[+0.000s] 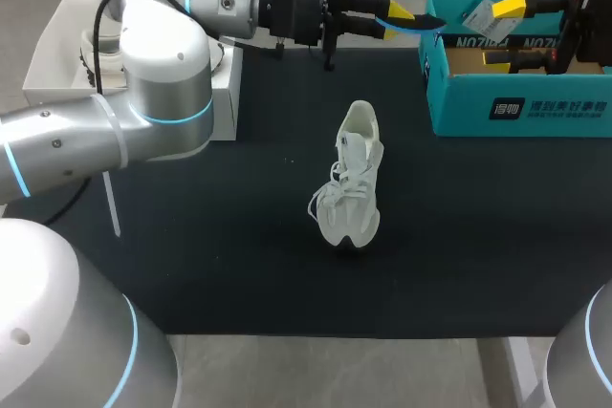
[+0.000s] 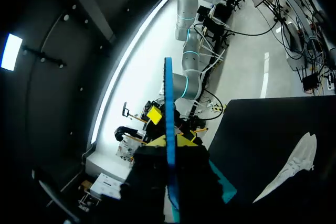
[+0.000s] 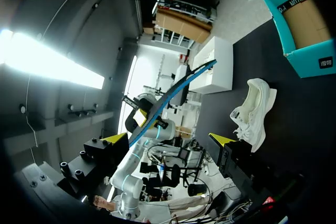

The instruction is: Take the shoe out of the shoebox, open the shoe tongue, remove and reinsert the insole, then place the shoe into the shoebox

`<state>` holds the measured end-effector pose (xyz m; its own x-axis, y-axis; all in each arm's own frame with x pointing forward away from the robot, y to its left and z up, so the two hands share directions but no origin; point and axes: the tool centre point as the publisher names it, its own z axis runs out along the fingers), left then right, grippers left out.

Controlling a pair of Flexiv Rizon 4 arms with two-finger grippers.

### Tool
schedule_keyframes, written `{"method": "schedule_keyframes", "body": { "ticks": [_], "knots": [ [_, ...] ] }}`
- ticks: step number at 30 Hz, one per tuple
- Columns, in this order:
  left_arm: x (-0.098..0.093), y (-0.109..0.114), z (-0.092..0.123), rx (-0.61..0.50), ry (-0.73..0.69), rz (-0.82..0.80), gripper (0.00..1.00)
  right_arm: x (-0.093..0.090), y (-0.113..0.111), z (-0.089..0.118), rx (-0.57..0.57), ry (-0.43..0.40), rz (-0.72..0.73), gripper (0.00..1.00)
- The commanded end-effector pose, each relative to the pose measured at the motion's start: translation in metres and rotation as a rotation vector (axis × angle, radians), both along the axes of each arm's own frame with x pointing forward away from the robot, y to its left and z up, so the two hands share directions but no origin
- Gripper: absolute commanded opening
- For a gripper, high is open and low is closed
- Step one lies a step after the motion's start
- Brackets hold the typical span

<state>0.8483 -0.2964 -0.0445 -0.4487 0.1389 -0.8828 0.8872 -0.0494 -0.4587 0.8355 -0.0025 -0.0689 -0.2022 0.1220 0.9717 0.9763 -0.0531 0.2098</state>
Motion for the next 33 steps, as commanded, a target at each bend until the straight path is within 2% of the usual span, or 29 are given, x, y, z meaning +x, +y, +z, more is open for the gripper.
{"method": "schedule_keyframes", "body": {
  "ticks": [1,12,14,15,19,21,23,26,30,33],
  "knots": [
    [0.003,-0.001,0.004,0.104,0.125,-0.032,0.0,0.001,0.001,0.0,-0.001,0.001,0.002,1.0],
    [0.003,-0.001,0.004,0.104,0.125,-0.032,0.0,0.001,0.001,0.0,-0.001,0.001,0.002,1.0],
    [0.004,-0.001,0.009,0.102,0.39,0.054,0.0,0.001,0.001,0.0,-0.001,0.001,0.002,1.0],
    [0.004,0.0,0.011,0.169,0.494,0.113,0.0,0.001,0.001,0.0,-0.001,0.001,0.002,1.0],
    [-0.007,0.006,0.015,0.348,0.782,0.182,0.0,0.001,0.001,0.0,-0.001,0.001,0.002,1.0],
    [-0.013,0.009,0.016,0.393,0.917,0.187,0.0,0.001,0.001,0.0,-0.001,0.001,0.002,1.0],
    [-0.015,0.009,0.019,0.344,1.169,0.14,0.0,0.001,0.001,0.0,-0.001,0.001,0.002,1.0],
    [-0.015,0.008,0.015,0.305,1.384,0.12,0.0,0.001,0.001,0.0,-0.001,0.001,0.002,1.0],
    [-0.019,0.005,0.007,0.266,1.534,0.104,0.0,0.001,0.001,0.0,-0.001,0.001,0.002,1.0],
    [-0.019,0.005,0.007,0.266,1.534,0.104,0.0,0.001,0.001,0.0,-0.001,0.001,0.002,1.0]
  ]
}}
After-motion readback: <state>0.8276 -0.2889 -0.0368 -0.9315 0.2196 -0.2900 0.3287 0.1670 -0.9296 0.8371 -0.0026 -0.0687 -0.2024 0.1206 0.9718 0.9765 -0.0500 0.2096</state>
